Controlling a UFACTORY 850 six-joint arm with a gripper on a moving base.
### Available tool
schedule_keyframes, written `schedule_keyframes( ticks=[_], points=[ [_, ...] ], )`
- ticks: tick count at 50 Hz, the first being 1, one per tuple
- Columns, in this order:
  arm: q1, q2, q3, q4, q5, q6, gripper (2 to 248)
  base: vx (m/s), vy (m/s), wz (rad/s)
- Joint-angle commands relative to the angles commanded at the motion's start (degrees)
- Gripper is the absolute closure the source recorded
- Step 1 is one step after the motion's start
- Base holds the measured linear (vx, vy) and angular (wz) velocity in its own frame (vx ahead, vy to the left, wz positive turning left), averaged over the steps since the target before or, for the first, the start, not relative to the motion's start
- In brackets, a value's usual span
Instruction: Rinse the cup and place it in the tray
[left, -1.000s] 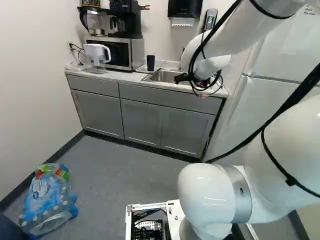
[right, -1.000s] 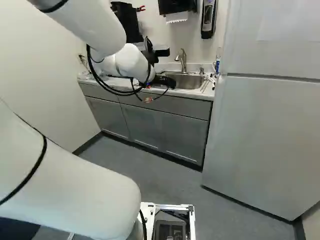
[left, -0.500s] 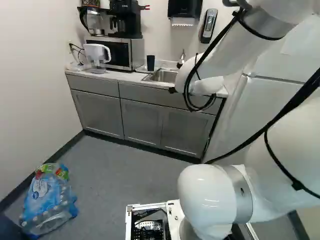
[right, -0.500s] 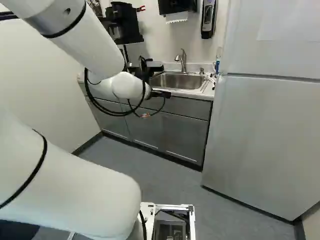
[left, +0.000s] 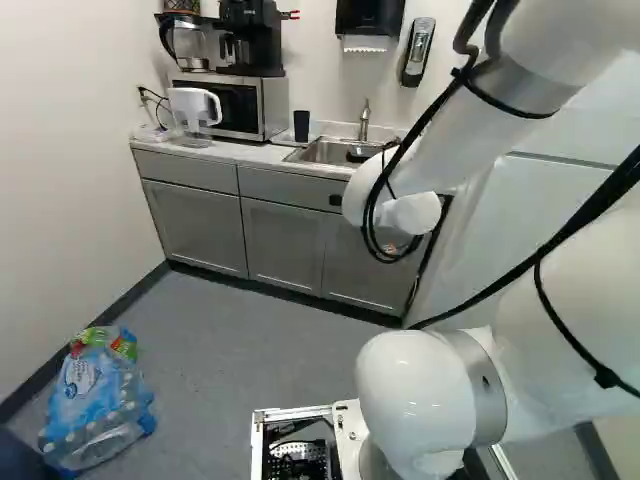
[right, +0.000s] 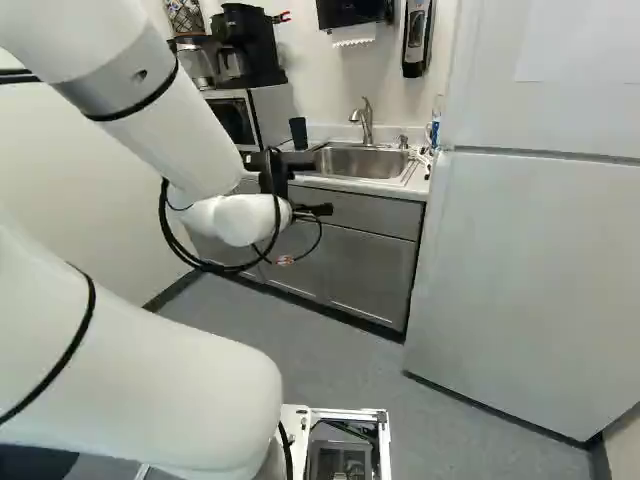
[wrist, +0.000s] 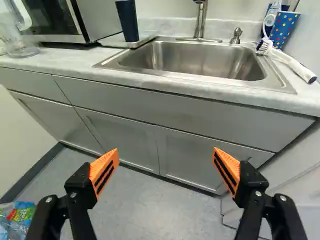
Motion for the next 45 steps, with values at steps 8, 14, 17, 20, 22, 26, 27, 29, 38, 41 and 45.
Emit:
schedule_keyframes(
  ticks=[8, 14, 17, 20, 22, 26, 27, 29, 38, 41, 45],
  points=[
    [0.7, 0.1, 2.4, 0.0, 3.4, 0.0, 3, 0.000, 0.000, 0.000],
    [1.1, 0.2, 4.0, 0.0, 5.7, 0.0, 3, 0.000, 0.000, 0.000],
    [1.3, 0.2, 4.8, 0.0, 6.7, 0.1, 3, 0.000, 0.000, 0.000],
    [1.5, 0.3, 5.5, 0.0, 7.7, 0.1, 3, 0.000, 0.000, 0.000],
    [1.6, 0.3, 5.9, 0.0, 8.3, 0.1, 3, 0.000, 0.000, 0.000],
    [1.9, 0.3, 6.7, 0.0, 9.5, 0.1, 3, 0.000, 0.000, 0.000],
    [1.9, 0.4, 6.9, 0.0, 9.8, 0.1, 3, 0.000, 0.000, 0.000],
    [2.0, 0.4, 7.3, 0.0, 10.3, 0.1, 3, 0.000, 0.000, 0.000],
    [2.4, 0.4, 8.8, 0.0, 12.4, 0.1, 3, 0.000, 0.000, 0.000],
    [2.6, 0.5, 9.2, 0.0, 13.0, 0.1, 3, 0.000, 0.000, 0.000],
    [2.7, 0.5, 9.7, 0.0, 13.6, 0.1, 3, 0.000, 0.000, 0.000]
  ],
)
